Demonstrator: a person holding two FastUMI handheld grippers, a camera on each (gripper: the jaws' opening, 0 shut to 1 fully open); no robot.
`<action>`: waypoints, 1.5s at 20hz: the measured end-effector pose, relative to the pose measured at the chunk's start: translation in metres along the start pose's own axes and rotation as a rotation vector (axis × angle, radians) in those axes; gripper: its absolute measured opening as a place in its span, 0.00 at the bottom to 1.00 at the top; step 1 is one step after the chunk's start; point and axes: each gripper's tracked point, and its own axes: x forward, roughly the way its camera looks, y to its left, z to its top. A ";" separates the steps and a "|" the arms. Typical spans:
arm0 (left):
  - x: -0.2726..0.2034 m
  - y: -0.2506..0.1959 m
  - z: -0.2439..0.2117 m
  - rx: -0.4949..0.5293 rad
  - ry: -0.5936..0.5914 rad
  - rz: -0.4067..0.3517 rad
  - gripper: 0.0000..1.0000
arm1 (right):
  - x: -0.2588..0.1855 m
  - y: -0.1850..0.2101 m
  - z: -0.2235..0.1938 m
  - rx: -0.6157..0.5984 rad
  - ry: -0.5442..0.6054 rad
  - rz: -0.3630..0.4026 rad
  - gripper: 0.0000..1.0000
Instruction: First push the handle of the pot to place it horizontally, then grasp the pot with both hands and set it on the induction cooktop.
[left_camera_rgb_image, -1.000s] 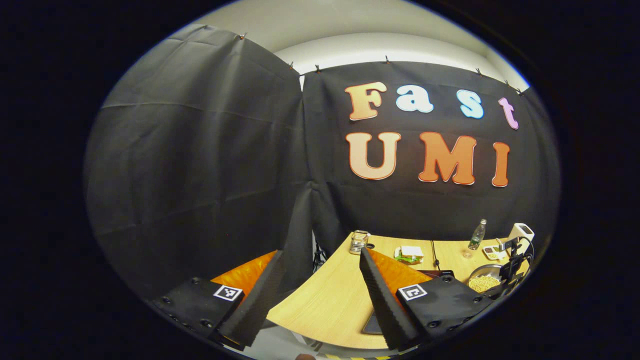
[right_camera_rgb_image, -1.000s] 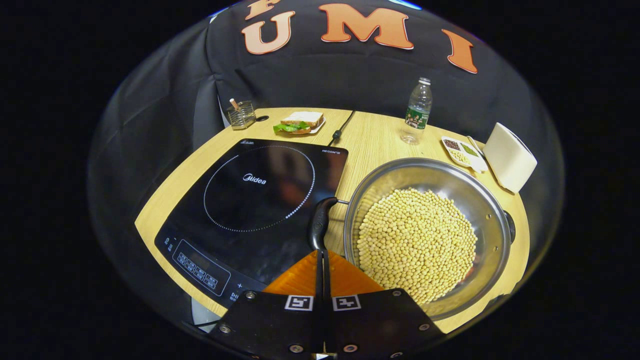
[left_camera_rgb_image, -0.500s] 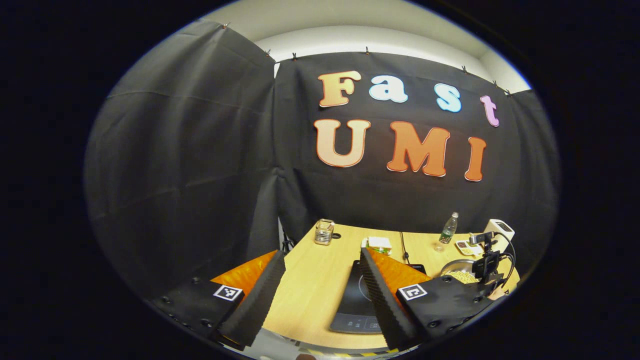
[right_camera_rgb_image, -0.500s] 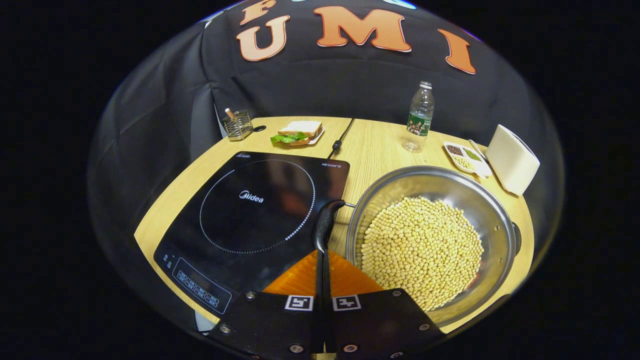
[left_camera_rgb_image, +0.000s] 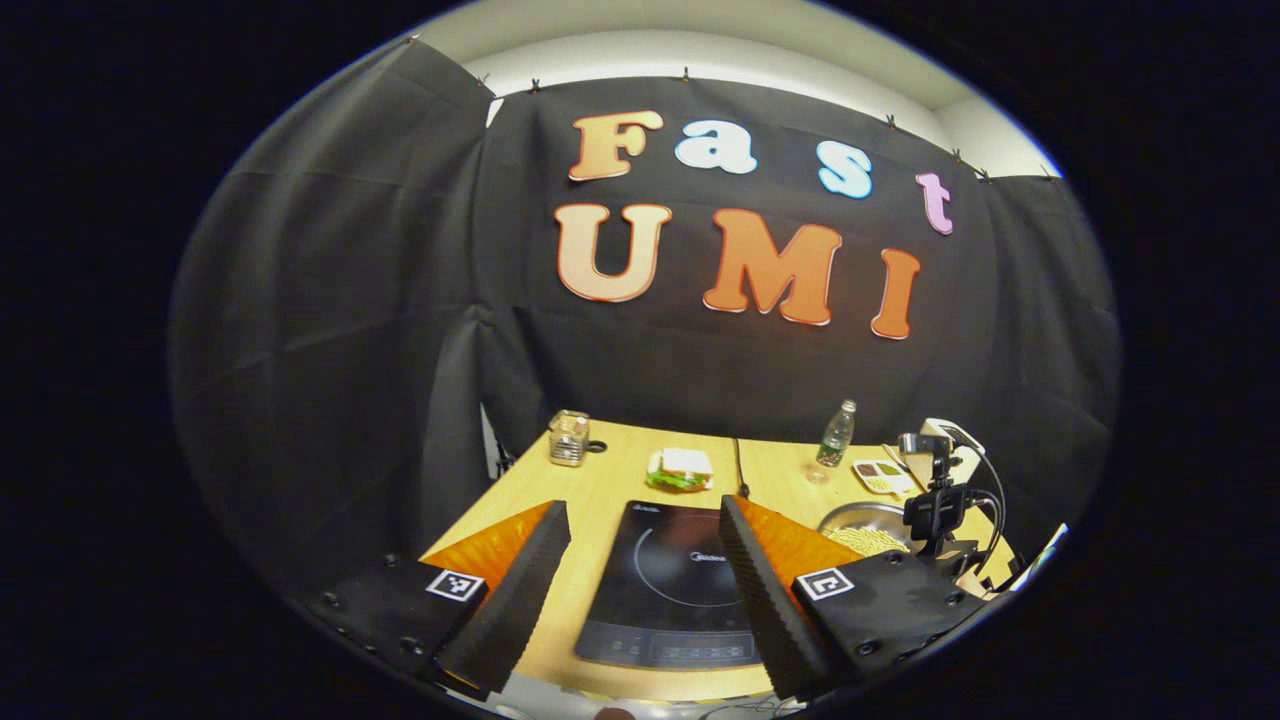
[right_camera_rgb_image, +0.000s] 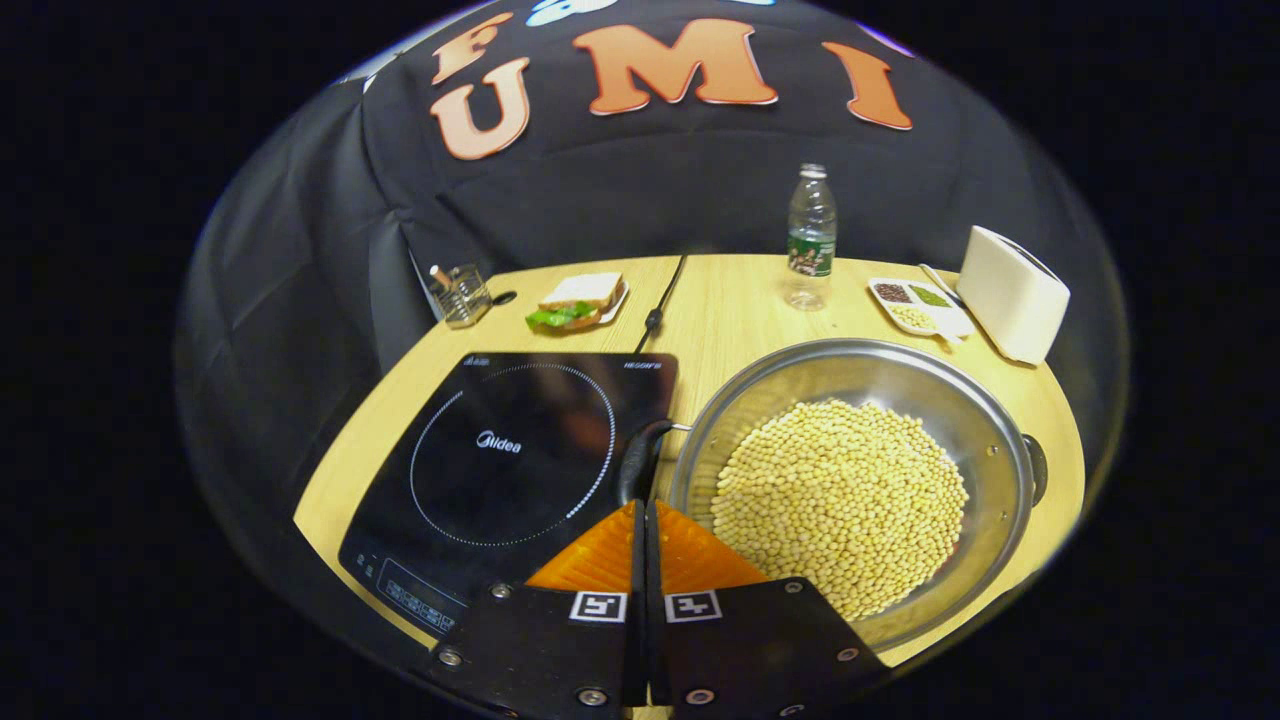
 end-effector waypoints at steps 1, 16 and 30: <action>0.009 -0.016 -0.009 -0.010 0.028 -0.034 0.98 | -0.007 -0.013 0.003 0.025 -0.011 -0.011 0.00; 0.121 -0.165 -0.102 0.072 0.256 -0.260 0.99 | -0.057 -0.236 0.016 0.118 -0.122 -0.373 0.93; 0.167 -0.190 -0.174 0.109 0.452 -0.282 0.99 | -0.025 -0.269 0.003 0.149 -0.078 -0.399 0.95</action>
